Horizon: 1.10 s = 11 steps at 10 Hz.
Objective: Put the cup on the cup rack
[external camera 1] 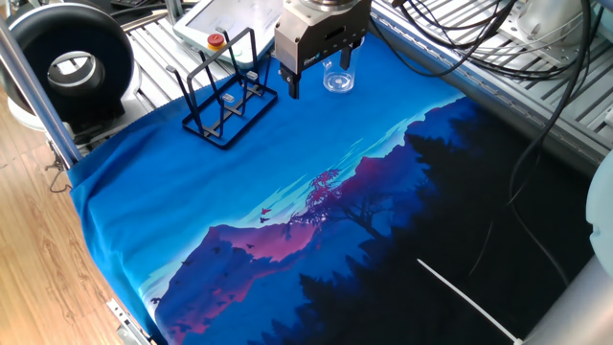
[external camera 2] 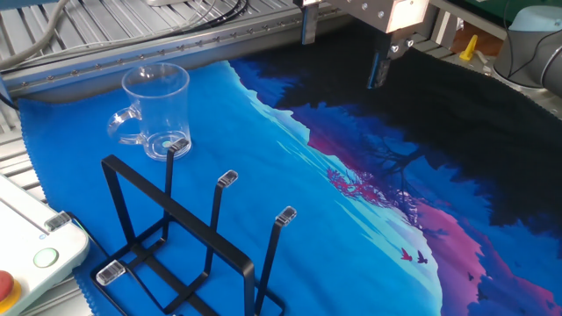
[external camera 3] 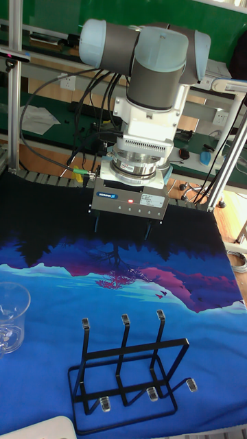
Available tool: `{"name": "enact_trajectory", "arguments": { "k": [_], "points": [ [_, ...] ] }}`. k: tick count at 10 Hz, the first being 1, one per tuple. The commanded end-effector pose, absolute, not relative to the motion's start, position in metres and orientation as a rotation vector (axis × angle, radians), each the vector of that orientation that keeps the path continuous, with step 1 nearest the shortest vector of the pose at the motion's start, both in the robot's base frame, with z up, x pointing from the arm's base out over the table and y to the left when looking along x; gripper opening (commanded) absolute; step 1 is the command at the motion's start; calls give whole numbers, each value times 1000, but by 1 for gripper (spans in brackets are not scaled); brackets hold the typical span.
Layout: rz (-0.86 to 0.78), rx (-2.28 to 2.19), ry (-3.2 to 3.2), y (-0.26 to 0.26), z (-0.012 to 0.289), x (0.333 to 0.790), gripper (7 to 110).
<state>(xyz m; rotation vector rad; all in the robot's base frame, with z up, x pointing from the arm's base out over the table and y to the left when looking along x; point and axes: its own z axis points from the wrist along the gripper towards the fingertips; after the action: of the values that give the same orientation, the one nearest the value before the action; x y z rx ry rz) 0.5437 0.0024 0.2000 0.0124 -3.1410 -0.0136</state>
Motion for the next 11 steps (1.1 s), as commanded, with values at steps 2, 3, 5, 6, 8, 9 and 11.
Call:
{"name": "enact_trajectory", "arguments": {
  "k": [2, 3, 5, 6, 8, 9, 11],
  "points": [
    [-60, -74, -2986, 14, 203, 506, 7],
    [-62, -73, -2986, 15, 203, 506, 7],
    [-64, -73, -2986, 15, 202, 506, 7],
    [-74, -68, -2993, 17, 199, 509, 7],
    [-79, -73, -3000, 18, 198, 511, 7],
    [-63, -76, -3001, 15, 198, 511, 7],
    [-44, -82, -2997, 12, 198, 509, 7]
  ]
}}
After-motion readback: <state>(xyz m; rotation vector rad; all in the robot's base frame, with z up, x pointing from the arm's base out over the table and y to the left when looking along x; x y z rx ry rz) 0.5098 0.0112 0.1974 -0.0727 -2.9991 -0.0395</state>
